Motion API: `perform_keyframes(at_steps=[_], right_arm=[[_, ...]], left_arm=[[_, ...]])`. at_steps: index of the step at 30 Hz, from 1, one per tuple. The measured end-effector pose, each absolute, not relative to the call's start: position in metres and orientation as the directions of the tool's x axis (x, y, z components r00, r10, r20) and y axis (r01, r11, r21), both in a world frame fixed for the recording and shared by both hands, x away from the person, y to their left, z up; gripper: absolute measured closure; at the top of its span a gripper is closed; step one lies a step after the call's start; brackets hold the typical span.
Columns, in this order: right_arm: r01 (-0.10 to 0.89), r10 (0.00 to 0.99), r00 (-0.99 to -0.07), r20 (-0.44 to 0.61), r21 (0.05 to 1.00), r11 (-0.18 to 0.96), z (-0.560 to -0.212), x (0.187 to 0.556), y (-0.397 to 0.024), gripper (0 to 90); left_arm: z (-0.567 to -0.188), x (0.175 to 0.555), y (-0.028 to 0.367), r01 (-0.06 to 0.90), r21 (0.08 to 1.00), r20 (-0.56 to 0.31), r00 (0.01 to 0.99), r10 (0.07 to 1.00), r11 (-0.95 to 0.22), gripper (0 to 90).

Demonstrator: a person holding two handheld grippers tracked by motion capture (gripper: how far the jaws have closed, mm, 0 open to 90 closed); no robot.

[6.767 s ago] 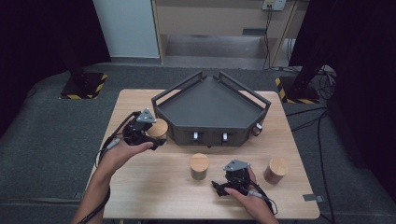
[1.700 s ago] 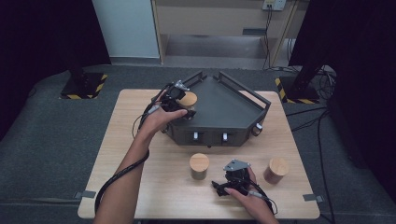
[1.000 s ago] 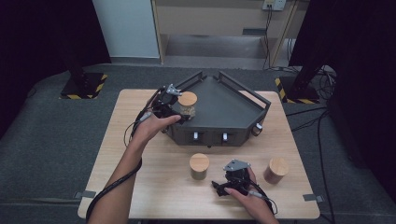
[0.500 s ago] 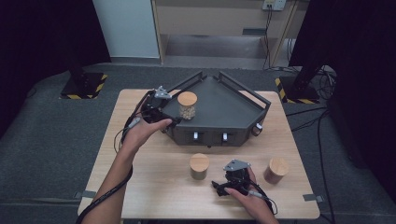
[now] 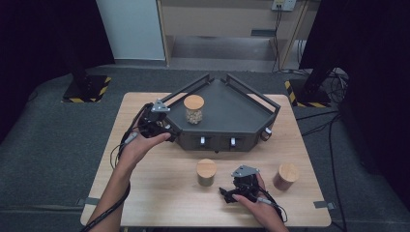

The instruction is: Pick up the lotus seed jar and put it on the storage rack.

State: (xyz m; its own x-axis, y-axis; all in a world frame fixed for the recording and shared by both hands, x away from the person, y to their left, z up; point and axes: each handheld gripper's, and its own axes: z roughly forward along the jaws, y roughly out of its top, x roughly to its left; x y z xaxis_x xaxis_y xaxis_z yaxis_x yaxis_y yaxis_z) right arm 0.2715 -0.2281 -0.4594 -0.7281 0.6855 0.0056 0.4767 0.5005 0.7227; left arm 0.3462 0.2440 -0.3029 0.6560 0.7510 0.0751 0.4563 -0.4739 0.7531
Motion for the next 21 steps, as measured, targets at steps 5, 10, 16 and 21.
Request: perform_keyframes(at_steps=[5,10,16,21], right_arm=[[0.477,0.685,-0.728,0.006,0.723,0.5,-0.459,0.272,-0.228,1.1],[0.477,0.686,-0.728,0.006,0.723,0.5,-0.459,0.272,-0.228,1.1],[0.477,0.686,-0.728,0.006,0.723,0.5,-0.459,0.272,-0.228,1.1],[0.477,0.686,-0.728,0.006,0.723,0.5,-0.459,0.272,-0.228,1.1]], left_arm=[[-0.309,0.338,0.247,0.459,0.748,0.08,0.654,0.752,-0.479,4.3],[-0.313,0.331,0.25,0.459,0.75,0.083,0.649,0.756,-0.476,4.3],[-0.322,0.325,0.253,0.469,0.741,0.088,0.643,0.761,-0.481,4.3],[-0.336,0.32,0.26,0.488,0.738,0.071,0.632,0.772,-0.467,4.4]])
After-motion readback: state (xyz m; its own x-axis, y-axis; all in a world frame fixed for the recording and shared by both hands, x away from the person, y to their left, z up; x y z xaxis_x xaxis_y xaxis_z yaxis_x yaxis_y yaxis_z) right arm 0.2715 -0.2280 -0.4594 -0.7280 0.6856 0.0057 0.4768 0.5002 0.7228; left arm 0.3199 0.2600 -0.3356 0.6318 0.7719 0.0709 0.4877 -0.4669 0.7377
